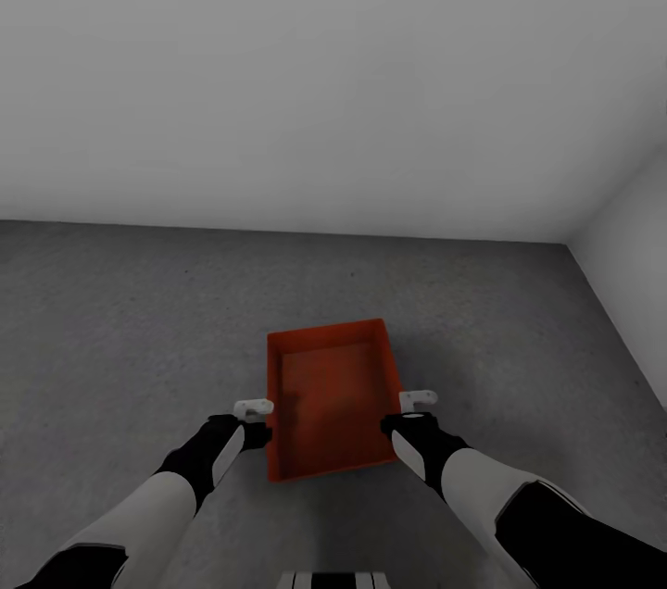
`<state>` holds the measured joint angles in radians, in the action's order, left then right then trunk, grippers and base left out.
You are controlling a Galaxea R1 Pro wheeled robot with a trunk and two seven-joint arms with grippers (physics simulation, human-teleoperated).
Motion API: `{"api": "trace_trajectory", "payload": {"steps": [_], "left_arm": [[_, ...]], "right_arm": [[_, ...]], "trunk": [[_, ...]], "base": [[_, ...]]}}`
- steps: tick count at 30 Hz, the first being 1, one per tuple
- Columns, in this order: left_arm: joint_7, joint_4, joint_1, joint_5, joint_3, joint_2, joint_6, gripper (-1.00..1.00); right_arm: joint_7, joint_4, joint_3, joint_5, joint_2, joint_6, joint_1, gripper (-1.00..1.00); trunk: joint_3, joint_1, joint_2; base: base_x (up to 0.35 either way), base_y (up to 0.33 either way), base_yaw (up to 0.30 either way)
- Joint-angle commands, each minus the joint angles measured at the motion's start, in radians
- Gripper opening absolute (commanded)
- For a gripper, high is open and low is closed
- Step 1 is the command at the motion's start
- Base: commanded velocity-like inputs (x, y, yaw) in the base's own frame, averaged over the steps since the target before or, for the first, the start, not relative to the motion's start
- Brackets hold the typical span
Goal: Move the two storage containers from the living room to the garage. In the garage, place one container on the floor and stack the other container on top of it (either order is fine).
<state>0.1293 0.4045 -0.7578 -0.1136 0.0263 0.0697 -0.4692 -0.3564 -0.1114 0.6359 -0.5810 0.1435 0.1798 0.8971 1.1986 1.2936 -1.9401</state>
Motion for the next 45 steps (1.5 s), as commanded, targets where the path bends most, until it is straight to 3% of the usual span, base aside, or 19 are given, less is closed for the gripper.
{"api": "trace_trajectory", "payload": {"steps": [1,45], "left_arm": [[0.007,0.002,0.0,-0.011,0.003,0.0,-0.005,1.0],[0.009,0.001,0.0,-0.011,0.003,0.001,-0.005,1.0]], "right_arm": [[-0.006,-0.002,0.008,-0.005,0.0,0.007,0.0,1.0],[-0.006,-0.002,0.01,-0.002,-0.001,0.007,0.0,1.0]], "trunk": [[-0.003,-0.004,0.007],[-0.141,-0.173,0.315]], "base": [[0.0,0.0,0.0],[0.0,0.0,0.0]]}}
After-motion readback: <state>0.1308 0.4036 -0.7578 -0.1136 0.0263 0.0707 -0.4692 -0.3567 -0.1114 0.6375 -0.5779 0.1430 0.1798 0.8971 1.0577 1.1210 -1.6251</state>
